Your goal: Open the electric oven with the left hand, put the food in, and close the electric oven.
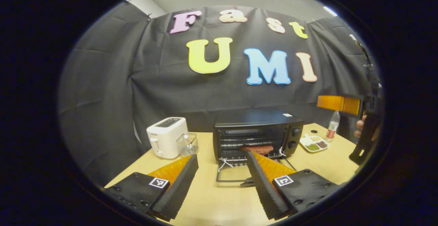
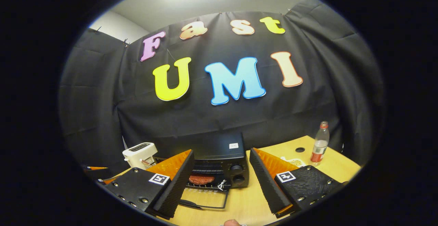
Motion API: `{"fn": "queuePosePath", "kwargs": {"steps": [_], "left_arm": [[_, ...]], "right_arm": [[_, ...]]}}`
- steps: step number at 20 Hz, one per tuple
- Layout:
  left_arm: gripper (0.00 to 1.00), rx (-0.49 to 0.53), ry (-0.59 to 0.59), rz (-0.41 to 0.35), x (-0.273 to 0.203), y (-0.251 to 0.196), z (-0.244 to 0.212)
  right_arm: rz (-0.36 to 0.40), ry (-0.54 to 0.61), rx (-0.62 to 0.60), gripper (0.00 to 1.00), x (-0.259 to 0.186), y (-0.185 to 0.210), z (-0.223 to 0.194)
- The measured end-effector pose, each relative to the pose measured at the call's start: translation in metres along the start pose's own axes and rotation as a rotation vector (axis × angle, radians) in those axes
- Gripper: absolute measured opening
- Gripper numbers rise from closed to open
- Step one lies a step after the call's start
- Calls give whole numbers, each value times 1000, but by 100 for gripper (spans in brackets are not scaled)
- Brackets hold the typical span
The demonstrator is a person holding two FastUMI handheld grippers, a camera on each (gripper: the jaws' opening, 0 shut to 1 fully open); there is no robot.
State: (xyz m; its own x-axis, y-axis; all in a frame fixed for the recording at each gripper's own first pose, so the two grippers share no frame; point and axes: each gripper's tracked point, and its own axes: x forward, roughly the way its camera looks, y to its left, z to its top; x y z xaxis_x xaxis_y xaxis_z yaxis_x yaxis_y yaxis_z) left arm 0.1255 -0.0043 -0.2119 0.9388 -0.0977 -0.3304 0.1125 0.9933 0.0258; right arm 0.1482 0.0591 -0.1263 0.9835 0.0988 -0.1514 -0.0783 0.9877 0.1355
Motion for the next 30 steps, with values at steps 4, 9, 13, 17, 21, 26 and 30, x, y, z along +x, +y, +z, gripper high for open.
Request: {"fn": "queuePosePath", "kwargs": {"steps": [4,9,13,17,21,26,30], "left_arm": [[100,8,83,-71,11,-30,-36],[100,-7,209,-165,25,-73,-82],[96,-38,327,-187,39,-97,-123],[96,-48,399,-175,53,-102,-151],[97,-17,447,-178,72,-110,-172],[100,8,455,-161,92,-113,-181],[96,18,470,-137,101,-111,-185]], "right_arm": [[-82,-56,-61,98,-30,-37,26],[-174,-100,-126,98,-67,-72,50],[-246,-101,-130,97,-87,-97,54],[-322,-77,-132,97,-104,-124,51],[-386,-61,-134,98,-119,-144,49],[-420,-52,-147,98,-126,-153,49],[-423,-47,-155,97,-125,-154,50]]}}
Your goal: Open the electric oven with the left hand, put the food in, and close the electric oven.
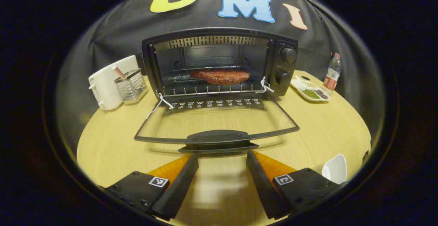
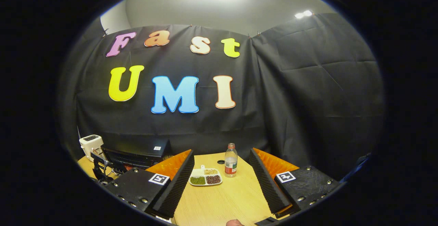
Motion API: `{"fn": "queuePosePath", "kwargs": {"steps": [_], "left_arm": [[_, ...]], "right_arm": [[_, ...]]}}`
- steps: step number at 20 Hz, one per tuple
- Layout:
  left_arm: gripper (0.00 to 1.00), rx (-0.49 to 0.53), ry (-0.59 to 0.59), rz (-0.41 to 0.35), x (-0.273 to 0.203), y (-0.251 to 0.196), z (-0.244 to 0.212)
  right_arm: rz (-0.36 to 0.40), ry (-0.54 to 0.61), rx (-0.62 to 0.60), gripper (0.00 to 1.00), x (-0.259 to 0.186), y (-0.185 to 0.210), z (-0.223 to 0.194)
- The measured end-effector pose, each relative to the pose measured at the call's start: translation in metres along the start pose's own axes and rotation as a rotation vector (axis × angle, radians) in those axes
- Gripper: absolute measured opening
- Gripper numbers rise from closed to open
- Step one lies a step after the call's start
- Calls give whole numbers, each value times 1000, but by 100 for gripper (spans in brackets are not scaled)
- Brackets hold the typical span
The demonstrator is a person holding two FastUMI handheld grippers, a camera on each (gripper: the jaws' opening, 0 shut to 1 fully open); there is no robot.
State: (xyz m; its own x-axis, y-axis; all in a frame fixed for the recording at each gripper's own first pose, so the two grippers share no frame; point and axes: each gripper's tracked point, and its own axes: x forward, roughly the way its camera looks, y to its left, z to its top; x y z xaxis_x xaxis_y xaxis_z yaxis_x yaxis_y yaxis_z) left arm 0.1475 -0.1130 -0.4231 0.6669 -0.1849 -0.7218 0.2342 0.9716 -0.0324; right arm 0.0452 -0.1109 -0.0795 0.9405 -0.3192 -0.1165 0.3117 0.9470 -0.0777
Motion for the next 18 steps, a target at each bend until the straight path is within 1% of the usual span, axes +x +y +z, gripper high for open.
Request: {"fn": "queuePosePath", "kwargs": {"steps": [1,3,4,5,6,7,8,9,10,11,13,14,18], "left_arm": [[96,-6,-6,4,0,0,2],[92,1,-9,11,-4,0,1],[96,6,-18,14,-7,0,4],[96,11,-33,15,-11,0,7],[100,15,-50,16,-15,0,12],[100,14,-67,17,-20,1,18],[96,13,-79,17,-25,2,23],[100,11,-89,17,-29,2,28],[100,10,-93,16,-32,3,33],[92,8,-100,14,-34,4,39],[100,6,-129,7,-38,3,57],[96,13,-150,5,-41,3,65],[96,35,-206,10,-47,6,97]], "right_arm": [[1,1,0,97,0,0,0],[4,3,4,97,2,1,1],[8,2,8,97,3,2,0],[12,0,11,98,4,4,1],[17,-2,13,98,6,5,1],[23,-2,15,98,6,8,1],[32,2,17,98,8,11,-1],[39,5,20,98,9,14,-2],[48,6,24,98,10,17,-3],[57,6,27,98,10,20,-3],[71,10,30,98,12,23,-3],[75,14,34,98,13,25,-5],[82,22,47,98,17,27,-7]]}}
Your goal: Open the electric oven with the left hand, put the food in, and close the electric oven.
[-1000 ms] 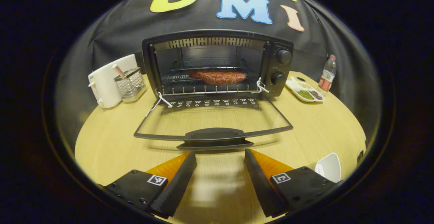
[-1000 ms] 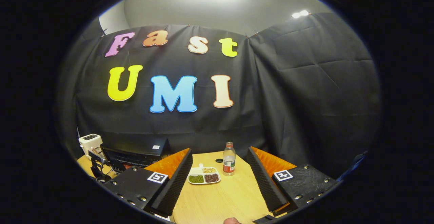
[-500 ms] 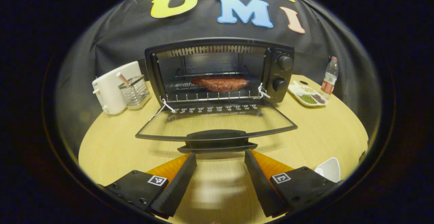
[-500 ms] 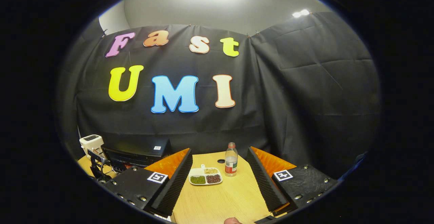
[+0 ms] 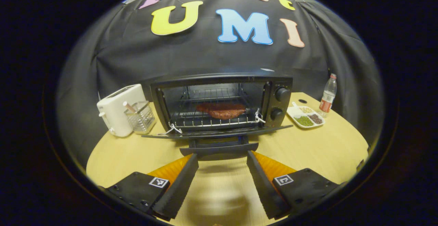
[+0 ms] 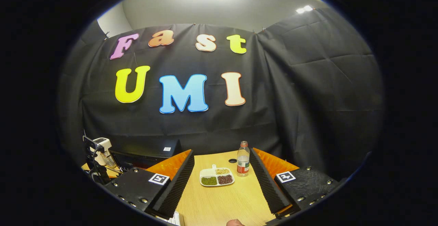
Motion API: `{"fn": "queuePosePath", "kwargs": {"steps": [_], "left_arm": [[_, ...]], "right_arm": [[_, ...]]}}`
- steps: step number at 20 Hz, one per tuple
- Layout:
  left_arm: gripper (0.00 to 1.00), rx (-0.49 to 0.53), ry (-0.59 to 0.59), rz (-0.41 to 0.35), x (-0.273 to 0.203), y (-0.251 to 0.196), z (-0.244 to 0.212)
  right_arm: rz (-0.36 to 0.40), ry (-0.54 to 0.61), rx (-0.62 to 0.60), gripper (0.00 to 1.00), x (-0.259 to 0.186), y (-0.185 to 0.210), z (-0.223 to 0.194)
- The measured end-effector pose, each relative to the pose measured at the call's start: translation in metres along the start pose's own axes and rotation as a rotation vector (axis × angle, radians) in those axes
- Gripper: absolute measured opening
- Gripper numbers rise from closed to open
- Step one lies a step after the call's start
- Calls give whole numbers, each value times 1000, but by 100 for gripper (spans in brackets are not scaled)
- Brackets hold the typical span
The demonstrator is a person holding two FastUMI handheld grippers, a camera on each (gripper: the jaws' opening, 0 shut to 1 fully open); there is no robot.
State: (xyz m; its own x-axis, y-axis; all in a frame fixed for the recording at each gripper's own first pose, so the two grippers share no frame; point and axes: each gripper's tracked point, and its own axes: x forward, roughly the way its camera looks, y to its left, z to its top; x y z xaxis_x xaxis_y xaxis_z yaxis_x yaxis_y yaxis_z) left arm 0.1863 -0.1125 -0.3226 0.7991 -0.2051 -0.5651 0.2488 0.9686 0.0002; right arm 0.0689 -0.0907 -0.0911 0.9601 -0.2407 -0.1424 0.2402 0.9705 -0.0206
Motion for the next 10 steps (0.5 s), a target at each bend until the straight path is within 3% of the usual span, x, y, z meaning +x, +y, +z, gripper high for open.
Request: {"fn": "queuePosePath", "kwargs": {"steps": [1,8,10], "left_arm": [[92,-10,-13,0,2,1,8],[100,6,-119,-4,22,4,70],[92,0,-155,-2,23,5,89]], "right_arm": [[1,2,2,98,0,0,0],[-2,4,14,98,1,-5,-1],[-2,2,16,98,0,-8,2]]}}
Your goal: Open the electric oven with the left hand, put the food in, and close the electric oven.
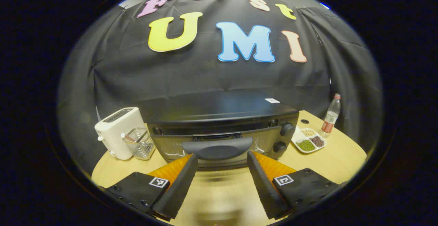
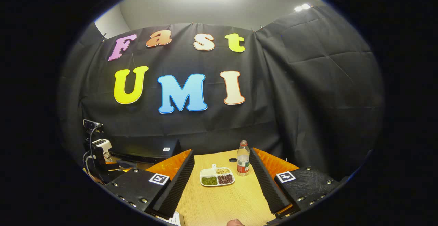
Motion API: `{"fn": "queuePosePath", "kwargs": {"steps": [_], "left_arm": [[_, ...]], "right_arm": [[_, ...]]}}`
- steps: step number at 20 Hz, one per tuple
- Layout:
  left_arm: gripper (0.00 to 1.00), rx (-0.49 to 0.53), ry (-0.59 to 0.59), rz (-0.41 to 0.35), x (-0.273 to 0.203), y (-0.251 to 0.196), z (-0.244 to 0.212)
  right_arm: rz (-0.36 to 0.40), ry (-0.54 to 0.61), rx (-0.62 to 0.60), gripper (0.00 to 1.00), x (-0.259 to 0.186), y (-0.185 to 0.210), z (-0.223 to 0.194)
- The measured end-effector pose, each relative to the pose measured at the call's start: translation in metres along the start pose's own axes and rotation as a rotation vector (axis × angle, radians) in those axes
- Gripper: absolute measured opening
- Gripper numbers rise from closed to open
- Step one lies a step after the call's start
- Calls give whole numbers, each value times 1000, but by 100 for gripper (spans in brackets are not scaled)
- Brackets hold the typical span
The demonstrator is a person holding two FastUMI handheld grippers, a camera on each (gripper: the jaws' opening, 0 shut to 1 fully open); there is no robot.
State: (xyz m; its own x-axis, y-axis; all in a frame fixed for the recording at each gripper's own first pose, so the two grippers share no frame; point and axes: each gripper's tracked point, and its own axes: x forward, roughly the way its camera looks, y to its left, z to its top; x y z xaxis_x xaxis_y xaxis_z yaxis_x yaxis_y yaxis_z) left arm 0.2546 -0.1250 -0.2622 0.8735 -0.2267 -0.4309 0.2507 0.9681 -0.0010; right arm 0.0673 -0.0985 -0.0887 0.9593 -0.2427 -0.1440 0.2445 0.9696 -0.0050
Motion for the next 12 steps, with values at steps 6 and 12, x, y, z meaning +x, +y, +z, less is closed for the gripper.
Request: {"fn": "queuePosePath", "kwargs": {"steps": [6,12], "left_arm": [[92,19,-151,30,-51,-12,63],[92,-3,-273,108,-153,-26,110]], "right_arm": [[82,-16,14,98,-1,0,8],[209,-12,28,98,-11,-6,12]]}}
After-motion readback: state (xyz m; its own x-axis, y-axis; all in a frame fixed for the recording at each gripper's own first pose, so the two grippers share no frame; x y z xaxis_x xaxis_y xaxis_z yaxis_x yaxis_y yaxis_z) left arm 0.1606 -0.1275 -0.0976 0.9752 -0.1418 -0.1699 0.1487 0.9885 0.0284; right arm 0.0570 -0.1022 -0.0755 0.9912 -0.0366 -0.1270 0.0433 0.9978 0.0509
